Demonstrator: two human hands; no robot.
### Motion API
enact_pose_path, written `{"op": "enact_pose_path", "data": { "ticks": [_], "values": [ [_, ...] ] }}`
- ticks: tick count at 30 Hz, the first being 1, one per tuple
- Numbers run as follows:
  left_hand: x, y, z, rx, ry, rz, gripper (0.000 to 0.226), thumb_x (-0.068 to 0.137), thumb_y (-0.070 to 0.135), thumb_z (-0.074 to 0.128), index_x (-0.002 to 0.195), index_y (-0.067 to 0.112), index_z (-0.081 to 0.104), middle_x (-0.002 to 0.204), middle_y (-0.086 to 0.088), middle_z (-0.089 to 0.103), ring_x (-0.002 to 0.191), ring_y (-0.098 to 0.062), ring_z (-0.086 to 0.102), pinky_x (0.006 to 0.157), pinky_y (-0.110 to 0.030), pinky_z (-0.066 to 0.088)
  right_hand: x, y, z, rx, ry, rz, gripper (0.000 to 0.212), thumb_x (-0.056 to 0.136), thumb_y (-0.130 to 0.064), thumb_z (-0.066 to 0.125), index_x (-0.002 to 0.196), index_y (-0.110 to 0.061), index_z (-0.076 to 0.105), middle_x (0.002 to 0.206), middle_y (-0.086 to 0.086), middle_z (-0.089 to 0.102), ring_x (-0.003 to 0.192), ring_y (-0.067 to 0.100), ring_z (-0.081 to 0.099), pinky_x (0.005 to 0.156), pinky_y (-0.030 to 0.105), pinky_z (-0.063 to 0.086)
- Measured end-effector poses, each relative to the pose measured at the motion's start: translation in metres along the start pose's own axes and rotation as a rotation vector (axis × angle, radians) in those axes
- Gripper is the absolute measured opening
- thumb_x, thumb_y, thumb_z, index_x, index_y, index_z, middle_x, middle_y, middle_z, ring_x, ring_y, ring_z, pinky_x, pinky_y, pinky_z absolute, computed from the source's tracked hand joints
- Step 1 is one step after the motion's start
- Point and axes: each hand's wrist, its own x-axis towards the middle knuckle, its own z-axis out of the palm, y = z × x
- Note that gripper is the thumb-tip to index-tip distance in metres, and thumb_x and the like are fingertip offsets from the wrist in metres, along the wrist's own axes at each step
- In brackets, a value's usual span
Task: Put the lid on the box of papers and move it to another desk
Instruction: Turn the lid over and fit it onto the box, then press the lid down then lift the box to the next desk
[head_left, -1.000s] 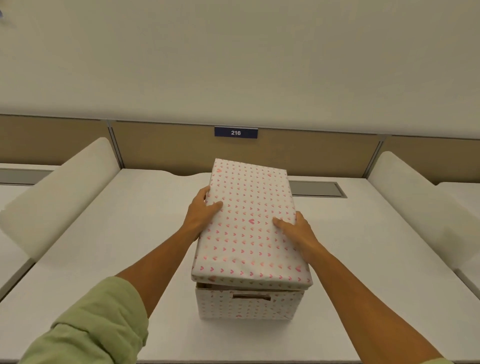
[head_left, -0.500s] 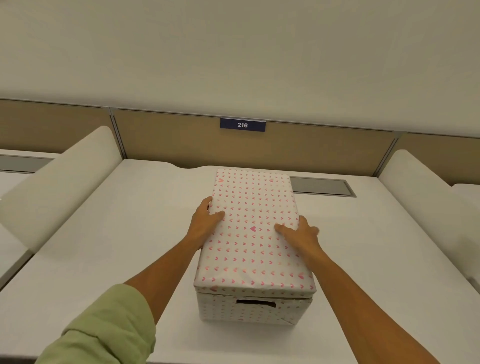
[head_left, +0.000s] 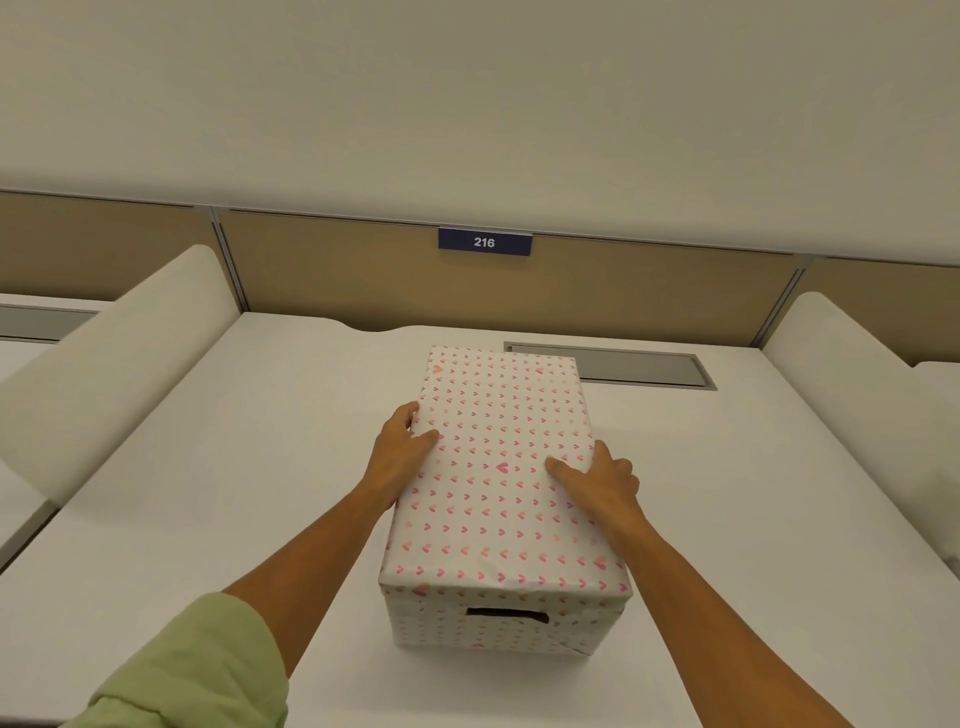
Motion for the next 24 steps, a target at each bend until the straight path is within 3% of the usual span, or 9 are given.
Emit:
{"op": "enact_pose_path", "data": {
  "ticks": [9,12,15,19,21,24],
  "values": [
    [-0.001,-0.01,0.004,0.101,-0.027,0.002,0.06,0.097,0.03,0.056,0.151,0.025,0.029,0.158,-0.002,0.032,0.14,-0.027,0.04,0.11,-0.044,0.039,0.002,0.021,0.005,0.011,-0.074,-0.005,0.089,0.08,-0.071,0.059,0.148,-0.027,0.023,0.145,0.008,0.036,0.13,0.033,0.046,0.103,0.055,0.047],
    [0.002,-0.01,0.006,0.297,0.009,0.075,0.065,0.098,0.033,0.053,0.154,0.023,0.021,0.165,-0.002,0.012,0.15,-0.026,0.021,0.118,-0.045,0.025,0.001,0.022,0.006,-0.09,-0.017,-0.068,0.098,0.082,-0.072,0.056,0.154,-0.024,0.012,0.153,0.01,0.029,0.139,0.034,0.036,0.106,0.053,0.042],
    [0.009,-0.004,0.011,0.503,0.036,0.263,0.067,0.099,0.039,0.046,0.156,0.024,0.014,0.166,0.001,-0.003,0.153,-0.024,0.0,0.122,-0.045,0.007,0.007,0.01,0.005,-0.239,0.092,-0.287,0.101,0.083,-0.075,0.049,0.158,-0.023,0.007,0.165,0.006,0.016,0.149,0.031,0.023,0.115,0.053,0.029],
    [0.021,0.003,0.023,0.807,-0.059,0.36,0.069,0.097,0.056,0.033,0.156,0.028,0.011,0.166,0.0,-0.006,0.153,-0.026,-0.008,0.122,-0.046,-0.003,0.017,-0.008,0.009,-0.449,0.034,-0.464,0.104,0.078,-0.087,0.019,0.159,-0.024,0.003,0.169,0.0,-0.003,0.155,0.027,-0.006,0.123,0.048,0.003],
    [0.023,0.0,0.027,0.858,-0.093,0.34,0.069,0.097,0.06,0.027,0.156,0.031,0.008,0.166,0.0,-0.007,0.152,-0.027,-0.01,0.122,-0.048,-0.003,0.023,-0.01,0.011,-0.501,0.007,-0.479,0.122,0.061,-0.095,-0.004,0.159,-0.024,-0.001,0.168,0.001,-0.009,0.154,0.027,-0.012,0.122,0.048,-0.003],
    [0.025,-0.005,0.033,0.91,-0.105,0.33,0.068,0.096,0.062,0.021,0.156,0.034,0.007,0.166,0.001,-0.008,0.152,-0.027,-0.013,0.122,-0.048,-0.003,0.031,-0.002,0.016,-0.523,-0.017,-0.444,0.126,0.055,-0.095,-0.01,0.159,-0.024,-0.004,0.168,0.001,-0.012,0.154,0.027,-0.015,0.122,0.048,-0.002]
  ]
}}
